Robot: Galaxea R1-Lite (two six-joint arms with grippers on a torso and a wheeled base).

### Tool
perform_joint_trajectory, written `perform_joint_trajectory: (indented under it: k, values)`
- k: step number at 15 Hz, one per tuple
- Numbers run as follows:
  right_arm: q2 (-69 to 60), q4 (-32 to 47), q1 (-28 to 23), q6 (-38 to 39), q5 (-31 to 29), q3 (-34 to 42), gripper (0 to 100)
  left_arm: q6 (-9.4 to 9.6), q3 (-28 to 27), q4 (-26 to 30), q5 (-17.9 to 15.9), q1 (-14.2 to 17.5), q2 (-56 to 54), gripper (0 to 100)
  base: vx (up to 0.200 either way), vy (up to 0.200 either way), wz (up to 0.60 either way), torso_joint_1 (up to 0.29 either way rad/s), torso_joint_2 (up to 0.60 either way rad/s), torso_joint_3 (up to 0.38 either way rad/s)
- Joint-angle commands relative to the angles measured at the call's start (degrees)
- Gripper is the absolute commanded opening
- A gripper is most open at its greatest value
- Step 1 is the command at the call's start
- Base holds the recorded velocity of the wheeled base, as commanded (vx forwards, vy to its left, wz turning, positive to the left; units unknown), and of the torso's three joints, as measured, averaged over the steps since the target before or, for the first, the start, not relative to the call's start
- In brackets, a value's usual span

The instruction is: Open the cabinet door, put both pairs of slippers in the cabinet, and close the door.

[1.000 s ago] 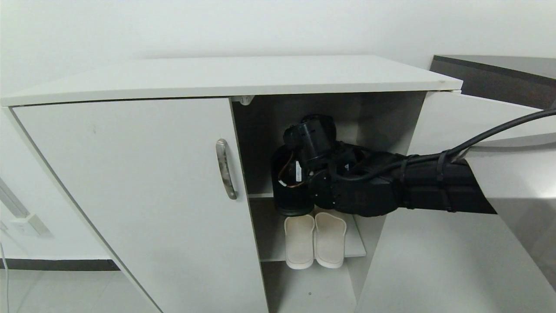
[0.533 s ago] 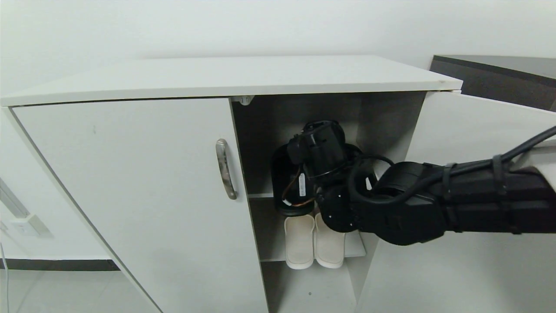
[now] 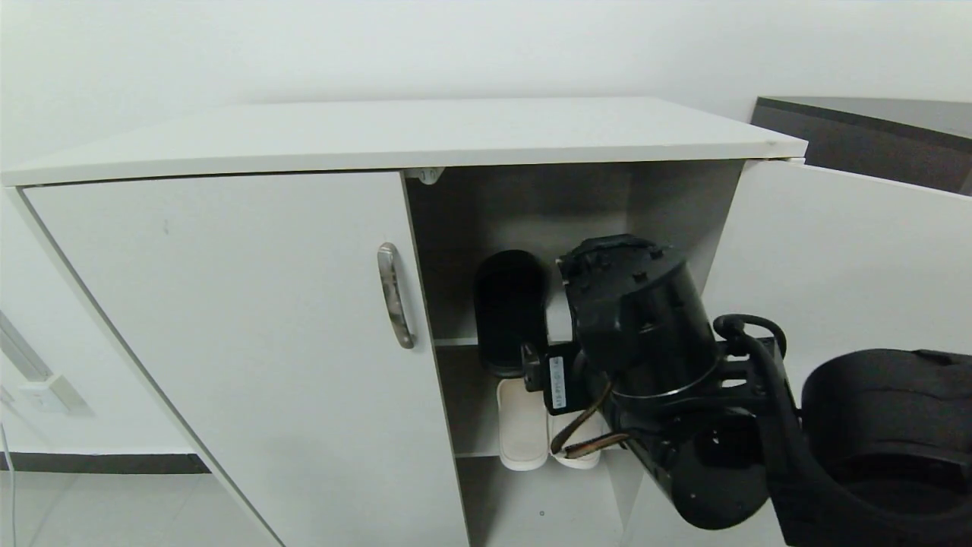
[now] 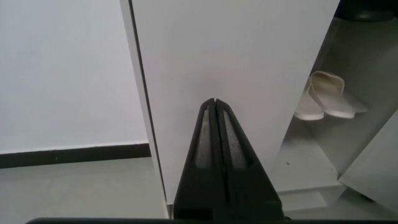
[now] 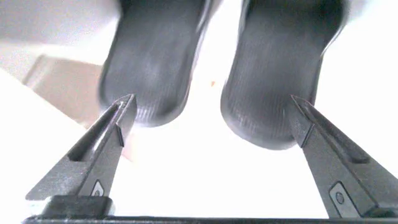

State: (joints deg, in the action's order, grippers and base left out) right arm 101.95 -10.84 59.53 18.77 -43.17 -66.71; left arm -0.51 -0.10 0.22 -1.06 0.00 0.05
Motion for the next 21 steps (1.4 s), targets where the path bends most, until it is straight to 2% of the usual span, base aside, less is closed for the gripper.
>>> perform_joint_trajectory:
  k: [1, 4, 5, 7, 19, 21]
  values:
    - [-3.1, -5.4, 0.5, -1.2, 1.5, 6.4, 100, -0.02, 0.0, 0.0, 0.0, 0.0, 0.0, 0, 0.000, 0.000, 0.00, 0.000, 0.00, 0.000]
    - [-4.7, -18.6, 0.2, -6.8, 7.8, 15.0, 100, -0.02, 0.0, 0.0, 0.0, 0.0, 0.0, 0, 0.000, 0.000, 0.00, 0.000, 0.00, 0.000]
    - [-4.7, -21.4, 0.2, -8.3, 8.3, 16.7, 0, -0.02, 0.0, 0.0, 0.0, 0.0, 0.0, 0, 0.000, 0.000, 0.00, 0.000, 0.00, 0.000]
    - [-4.7, -23.1, 0.1, -9.8, 8.4, 18.5, 0, 0.07, 0.0, 0.0, 0.0, 0.0, 0.0, 0, 0.000, 0.000, 0.00, 0.000, 0.00, 0.000]
    - [-4.6, -23.3, 0.0, -10.1, 9.4, 18.6, 0, 0.07, 0.0, 0.0, 0.0, 0.0, 0.0, 0, 0.000, 0.000, 0.00, 0.000, 0.00, 0.000]
    - [-4.2, -23.4, 0.0, -10.1, 9.8, 18.6, 0, -0.02, 0.0, 0.0, 0.0, 0.0, 0.0, 0, -0.200, 0.000, 0.00, 0.005, 0.00, 0.005]
